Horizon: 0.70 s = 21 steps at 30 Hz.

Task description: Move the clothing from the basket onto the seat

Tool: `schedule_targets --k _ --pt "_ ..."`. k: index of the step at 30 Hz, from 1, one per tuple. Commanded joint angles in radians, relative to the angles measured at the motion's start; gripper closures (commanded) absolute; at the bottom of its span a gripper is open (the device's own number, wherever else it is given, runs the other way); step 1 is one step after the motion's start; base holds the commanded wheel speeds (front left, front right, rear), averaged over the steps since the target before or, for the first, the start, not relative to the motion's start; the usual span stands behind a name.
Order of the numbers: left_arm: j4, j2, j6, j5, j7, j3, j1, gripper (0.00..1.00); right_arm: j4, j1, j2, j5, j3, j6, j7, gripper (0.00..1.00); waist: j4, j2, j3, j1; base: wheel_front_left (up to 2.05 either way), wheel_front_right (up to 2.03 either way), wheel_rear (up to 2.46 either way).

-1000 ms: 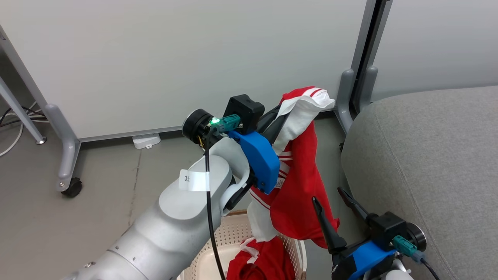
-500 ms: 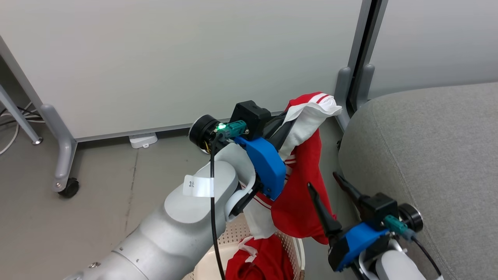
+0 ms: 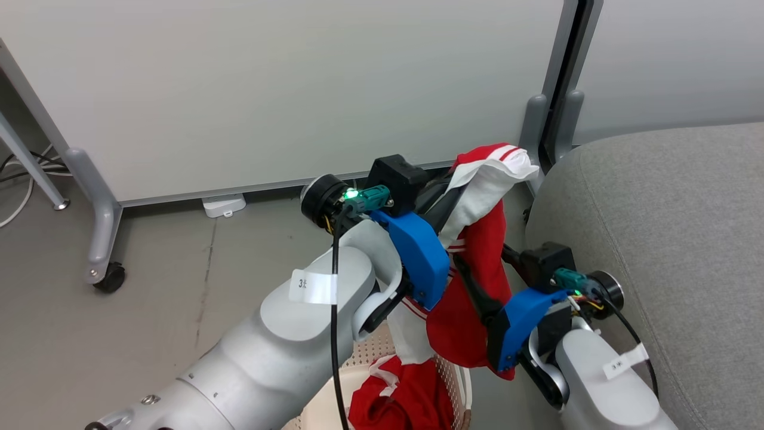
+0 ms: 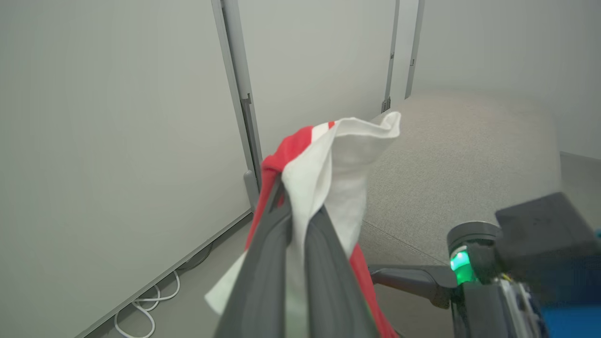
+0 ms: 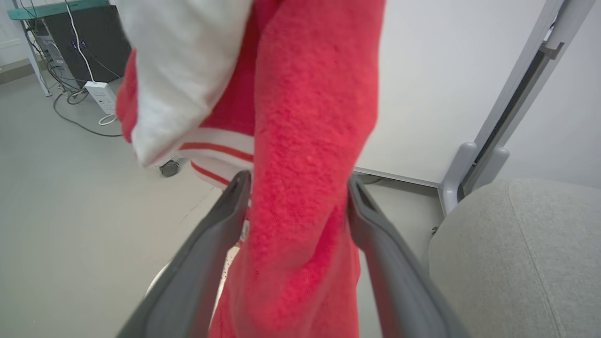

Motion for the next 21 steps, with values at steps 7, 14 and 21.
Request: schedule_targets --k 7,14,21 --pt "0.000 0.000 0.005 -0.021 -0.011 -0.028 -0.030 1.00 0.137 -0.108 -0.002 0.041 0.053 0.000 -0.011 0.00 0.005 0.0000 0.006 0.0000 0.00 0.00 0.00" --pt "0.009 0.000 0.009 -0.040 -0.018 -0.055 -0.043 1.00 0.239 -0.165 -0.002 0.099 0.102 0.000 -0.040 0.25 0.006 0.0000 0.004 0.0000 0.00 0.00 0.00" --pt "0.016 0.000 0.014 -0.058 -0.026 -0.073 -0.051 1.00 0.292 -0.190 -0.002 0.157 0.146 0.000 -0.072 1.00 0.000 0.0000 0.001 0.0000 0.00 0.00 0.00"
